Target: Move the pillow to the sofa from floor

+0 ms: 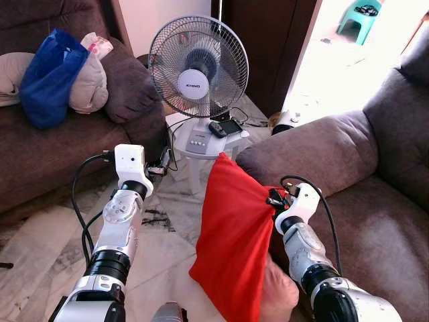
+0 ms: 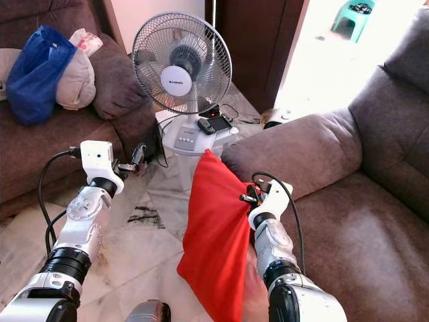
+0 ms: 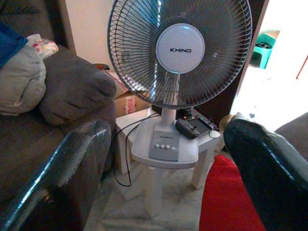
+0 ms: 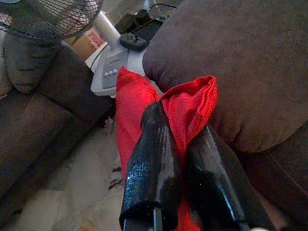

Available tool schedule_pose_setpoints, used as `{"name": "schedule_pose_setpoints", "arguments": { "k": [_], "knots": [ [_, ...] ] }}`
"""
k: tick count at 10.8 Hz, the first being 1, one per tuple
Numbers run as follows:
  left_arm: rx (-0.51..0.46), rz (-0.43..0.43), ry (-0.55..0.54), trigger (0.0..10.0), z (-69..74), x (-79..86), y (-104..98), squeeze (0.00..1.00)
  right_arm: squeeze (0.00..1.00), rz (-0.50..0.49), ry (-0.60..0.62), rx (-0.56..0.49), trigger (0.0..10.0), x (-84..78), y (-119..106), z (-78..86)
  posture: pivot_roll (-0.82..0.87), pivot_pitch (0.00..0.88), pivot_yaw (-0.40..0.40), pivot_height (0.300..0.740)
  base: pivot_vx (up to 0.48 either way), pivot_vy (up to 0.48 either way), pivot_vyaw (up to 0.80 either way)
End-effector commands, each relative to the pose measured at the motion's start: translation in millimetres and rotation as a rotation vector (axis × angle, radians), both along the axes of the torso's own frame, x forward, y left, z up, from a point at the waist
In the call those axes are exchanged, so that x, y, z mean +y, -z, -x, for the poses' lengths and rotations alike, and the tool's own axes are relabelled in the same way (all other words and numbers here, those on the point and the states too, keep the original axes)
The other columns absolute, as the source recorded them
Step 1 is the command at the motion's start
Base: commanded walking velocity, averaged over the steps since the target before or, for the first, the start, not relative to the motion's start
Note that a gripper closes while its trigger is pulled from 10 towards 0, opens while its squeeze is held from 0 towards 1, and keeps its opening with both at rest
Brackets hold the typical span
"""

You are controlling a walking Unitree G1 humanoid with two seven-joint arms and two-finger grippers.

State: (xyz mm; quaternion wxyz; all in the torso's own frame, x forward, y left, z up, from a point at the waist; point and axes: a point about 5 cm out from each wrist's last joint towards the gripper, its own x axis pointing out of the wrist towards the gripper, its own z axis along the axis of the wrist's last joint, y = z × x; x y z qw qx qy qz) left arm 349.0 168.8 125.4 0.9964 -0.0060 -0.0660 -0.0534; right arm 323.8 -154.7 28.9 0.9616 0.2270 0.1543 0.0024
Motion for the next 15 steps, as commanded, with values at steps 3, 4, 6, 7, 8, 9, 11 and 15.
{"name": "schedule_pose_setpoints", "arguments": {
  "k": [3,4,6,7,8,9,11,15],
  "knots": [
    [-0.02,-0.005,-0.01,10.0,-0.4,2.8,-7,0.0,0.0,0.069,-0.026,-0.314,10.0,-2.2,-70,-39.1,0.11,0.0,-0.029,0.74,0.0,0.0,0.0],
    [-0.027,-0.005,-0.014,10.0,-0.7,4.4,-10,0.0,0.0,0.04,-0.035,-0.372,10.0,2.5,-87,-46.6,0.11,0.0,-0.03,0.74,0.0,0.0,0.0],
    [-0.041,-0.005,-0.018,10.0,-2.3,5.8,-15,0.0,0.0,-0.005,-0.052,-0.519,10.0,13.0,-130,-61.0,0.11,0.0,-0.031,0.74,0.0,0.0,0.0],
    [-0.05,-0.001,-0.016,10.0,-2.6,5.6,-17,0.0,0.0,-0.006,-0.061,-0.566,10.0,13.4,-143,-63.7,0.11,0.0,-0.032,0.74,0.0,0.0,0.0],
    [-0.054,0.011,-0.021,10.0,-2.8,6.5,-19,0.0,0.0,0.002,-0.075,-0.59,10.0,11.8,-150,-64.5,0.11,0.0,-0.032,0.74,0.0,0.0,0.0],
    [-0.056,0.055,-0.035,10.0,-3.1,8.1,-21,0.0,0.0,0.082,-0.184,-0.528,10.0,14.5,-137,-62.1,0.1,0.0,-0.032,0.74,0.0,0.0,0.0],
    [-0.064,0.092,-0.028,10.0,-3.9,8.4,-26,0.0,0.0,0.18,-0.365,-0.434,10.0,16.8,-104,-46.8,0.11,0.001,-0.035,0.74,0.0,0.0,0.0],
    [-0.065,0.224,-0.002,10.0,-5.8,14.0,-35,0.0,0.0,0.023,-0.619,-0.565,10.0,16.8,-113,-23.4,0.11,0.0,-0.029,0.74,0.0,0.0,0.0]
  ]
}}
